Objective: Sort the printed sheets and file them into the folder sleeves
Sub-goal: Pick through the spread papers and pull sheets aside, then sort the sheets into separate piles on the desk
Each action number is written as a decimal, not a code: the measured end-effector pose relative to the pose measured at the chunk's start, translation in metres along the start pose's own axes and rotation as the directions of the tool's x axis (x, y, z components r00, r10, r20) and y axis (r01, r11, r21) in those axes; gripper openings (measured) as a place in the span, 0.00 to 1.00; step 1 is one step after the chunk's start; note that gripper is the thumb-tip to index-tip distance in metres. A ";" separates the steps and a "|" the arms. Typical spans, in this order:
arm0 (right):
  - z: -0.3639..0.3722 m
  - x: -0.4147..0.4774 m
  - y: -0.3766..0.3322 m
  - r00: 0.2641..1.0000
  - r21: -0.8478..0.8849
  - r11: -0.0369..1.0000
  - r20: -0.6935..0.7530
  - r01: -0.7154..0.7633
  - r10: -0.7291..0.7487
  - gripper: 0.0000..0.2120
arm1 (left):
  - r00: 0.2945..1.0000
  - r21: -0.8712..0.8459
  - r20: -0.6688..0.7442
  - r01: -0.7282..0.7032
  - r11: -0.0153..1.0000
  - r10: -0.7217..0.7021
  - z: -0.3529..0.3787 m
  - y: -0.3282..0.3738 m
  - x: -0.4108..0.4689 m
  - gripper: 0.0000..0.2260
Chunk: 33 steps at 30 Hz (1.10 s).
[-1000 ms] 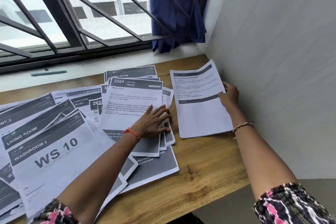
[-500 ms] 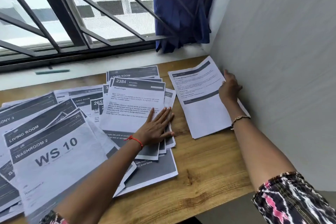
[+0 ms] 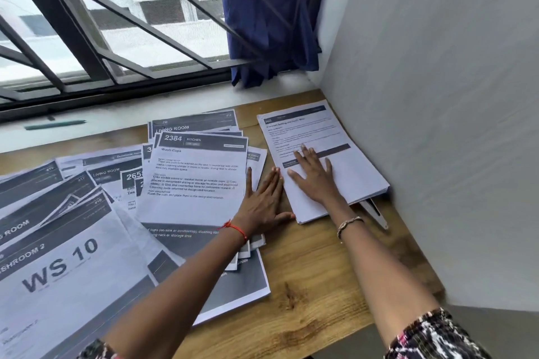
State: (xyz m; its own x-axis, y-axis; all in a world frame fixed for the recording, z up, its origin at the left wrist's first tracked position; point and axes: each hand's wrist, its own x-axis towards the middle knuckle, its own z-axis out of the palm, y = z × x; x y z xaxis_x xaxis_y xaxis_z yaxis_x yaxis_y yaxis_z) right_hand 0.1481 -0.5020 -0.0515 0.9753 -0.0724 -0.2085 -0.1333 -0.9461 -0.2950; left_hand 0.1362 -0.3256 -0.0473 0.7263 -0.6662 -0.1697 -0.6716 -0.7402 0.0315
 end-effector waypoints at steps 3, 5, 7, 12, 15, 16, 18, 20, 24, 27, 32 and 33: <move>-0.002 0.007 0.002 0.999 -0.022 0.999 0.039 0.024 -0.023 0.29 | 0.999 -0.013 -0.003 0.035 0.999 -0.035 0.000 0.003 0.004 0.50; -0.005 0.013 0.003 0.997 -0.017 0.999 0.076 0.034 -0.033 0.29 | 0.999 -0.036 0.001 0.049 0.998 -0.049 -0.001 0.002 0.005 0.50; -0.005 0.017 0.003 0.998 0.048 0.998 0.045 0.036 -0.038 0.28 | 0.999 -0.051 0.009 0.051 0.997 -0.050 -0.002 0.003 0.005 0.51; -0.009 -0.003 0.011 0.841 0.181 0.982 -0.522 -0.052 0.141 0.17 | 0.997 -0.080 0.030 0.070 0.994 -0.068 -0.004 0.006 0.006 0.54; -0.013 -0.022 0.022 0.706 0.186 0.958 -0.647 -0.220 0.288 0.18 | 0.999 -0.082 0.029 0.044 0.996 -0.042 -0.004 0.010 0.005 0.57; -0.014 -0.029 0.026 0.679 0.186 0.948 -0.664 -0.258 0.315 0.18 | 0.999 -0.075 0.026 0.030 0.997 -0.028 -0.003 0.011 0.005 0.57; -0.013 -0.044 0.033 0.633 0.190 0.930 -0.689 -0.314 0.354 0.18 | 1.000 -0.070 0.018 0.010 0.998 -0.009 -0.001 0.013 0.005 0.57; -0.009 -0.059 0.039 0.614 0.231 0.909 -0.677 -0.346 0.406 0.19 | 1.000 -0.094 0.017 -0.007 0.996 0.009 -0.001 0.017 0.004 0.55; 0.004 -0.082 0.048 0.657 0.279 0.896 -0.609 -0.347 0.444 0.23 | 0.999 -0.124 0.022 -0.033 0.992 0.036 0.000 0.024 -0.001 0.52; 0.007 -0.095 0.050 0.678 0.284 0.894 -0.582 -0.347 0.449 0.26 | 0.999 -0.132 0.027 -0.021 0.991 0.025 0.005 0.026 -0.004 0.53; 0.005 -0.118 0.063 0.653 0.263 0.866 -0.574 -0.425 0.495 0.34 | 0.999 -0.108 0.036 -0.018 0.994 0.022 0.005 0.028 -0.009 0.52; 0.005 -0.121 0.066 0.654 0.250 0.864 -0.571 -0.438 0.497 0.33 | 0.999 -0.104 0.030 -0.021 0.994 0.024 0.005 0.029 -0.010 0.52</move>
State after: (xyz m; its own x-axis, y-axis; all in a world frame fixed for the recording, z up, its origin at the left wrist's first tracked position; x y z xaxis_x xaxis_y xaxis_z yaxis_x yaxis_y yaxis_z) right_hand 0.0209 -0.5538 -0.0504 0.6716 -0.6976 0.2496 -0.5861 -0.7063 -0.3970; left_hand 0.1089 -0.3395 -0.0495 0.7050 -0.6810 -0.1980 -0.6679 -0.7314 0.1372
